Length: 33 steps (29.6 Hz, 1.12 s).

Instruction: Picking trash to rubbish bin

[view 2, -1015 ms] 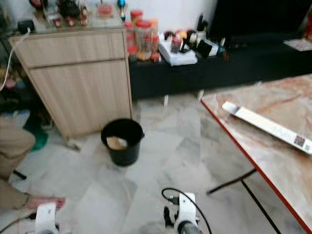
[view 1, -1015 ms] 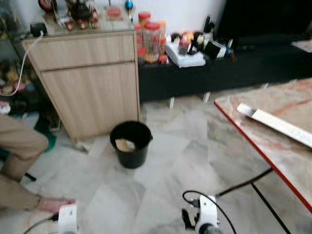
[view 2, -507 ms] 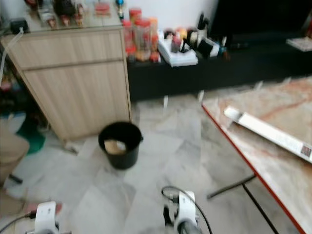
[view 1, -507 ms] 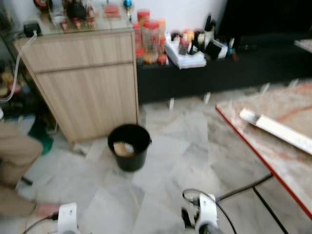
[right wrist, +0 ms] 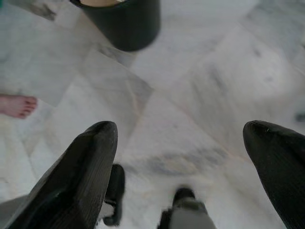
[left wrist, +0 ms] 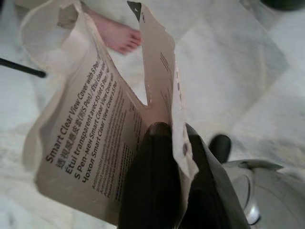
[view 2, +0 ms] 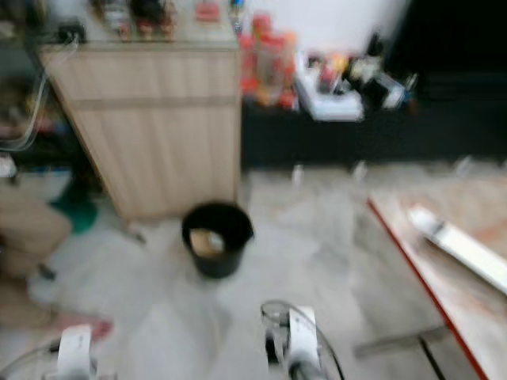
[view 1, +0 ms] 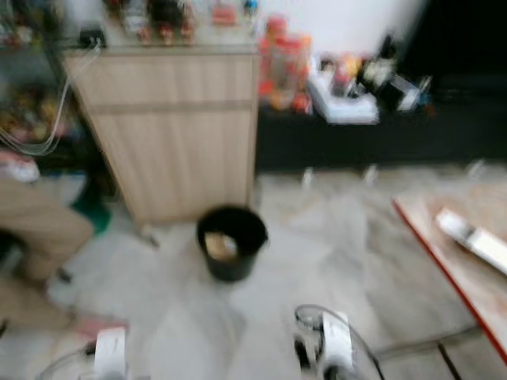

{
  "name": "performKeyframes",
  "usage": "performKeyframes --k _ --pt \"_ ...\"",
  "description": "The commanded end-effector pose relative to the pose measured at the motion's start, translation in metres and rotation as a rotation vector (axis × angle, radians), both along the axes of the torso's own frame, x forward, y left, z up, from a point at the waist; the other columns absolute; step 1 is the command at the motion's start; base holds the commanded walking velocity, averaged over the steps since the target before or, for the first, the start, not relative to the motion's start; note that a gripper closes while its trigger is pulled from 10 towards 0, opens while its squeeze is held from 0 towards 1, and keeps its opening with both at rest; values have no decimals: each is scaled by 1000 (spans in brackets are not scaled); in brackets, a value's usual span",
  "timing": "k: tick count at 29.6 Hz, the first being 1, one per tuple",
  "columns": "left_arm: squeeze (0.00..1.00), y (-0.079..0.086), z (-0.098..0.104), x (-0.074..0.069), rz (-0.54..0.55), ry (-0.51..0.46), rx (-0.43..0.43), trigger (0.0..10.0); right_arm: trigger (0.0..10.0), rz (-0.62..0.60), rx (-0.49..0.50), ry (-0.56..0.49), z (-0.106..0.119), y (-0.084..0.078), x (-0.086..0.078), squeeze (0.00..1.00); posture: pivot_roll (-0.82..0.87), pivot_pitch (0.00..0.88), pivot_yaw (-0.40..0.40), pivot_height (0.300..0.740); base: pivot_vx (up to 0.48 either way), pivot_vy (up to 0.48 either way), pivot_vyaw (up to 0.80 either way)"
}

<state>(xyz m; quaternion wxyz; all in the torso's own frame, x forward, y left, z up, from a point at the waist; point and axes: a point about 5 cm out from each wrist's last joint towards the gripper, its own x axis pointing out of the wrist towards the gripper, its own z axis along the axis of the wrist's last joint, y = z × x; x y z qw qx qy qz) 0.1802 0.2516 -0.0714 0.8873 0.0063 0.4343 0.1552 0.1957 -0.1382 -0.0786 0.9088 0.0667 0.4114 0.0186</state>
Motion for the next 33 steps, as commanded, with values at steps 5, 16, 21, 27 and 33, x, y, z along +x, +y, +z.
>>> performKeyframes --k 5,16,21,27,33 --pt "0 -7 0 5 2 -15 -20 10000 10000 -24 -6 18 -3 -8 -6 0 63 59 -28 740 299 0 0" --pt "0 -5 1 5 2 -16 -18 10000 10000 -4 -11 25 -4 -6 -7 0 64 61 -25 740 299 0 0" --pt "0 -5 1 5 1 -16 -17 10000 10000 -8 -8 24 -4 -5 -7 0 62 62 -22 740 299 0 0" --pt "0 -5 1 4 -5 -12 -16 10000 10000 -16 2 27 -4 -5 -7 0 59 58 -18 740 299 0 0" --pt "0 -5 1 4 -10 -10 -14 10000 10000 -14 -9 31 -5 -6 -9 0 61 50 -15 740 300 0 0"
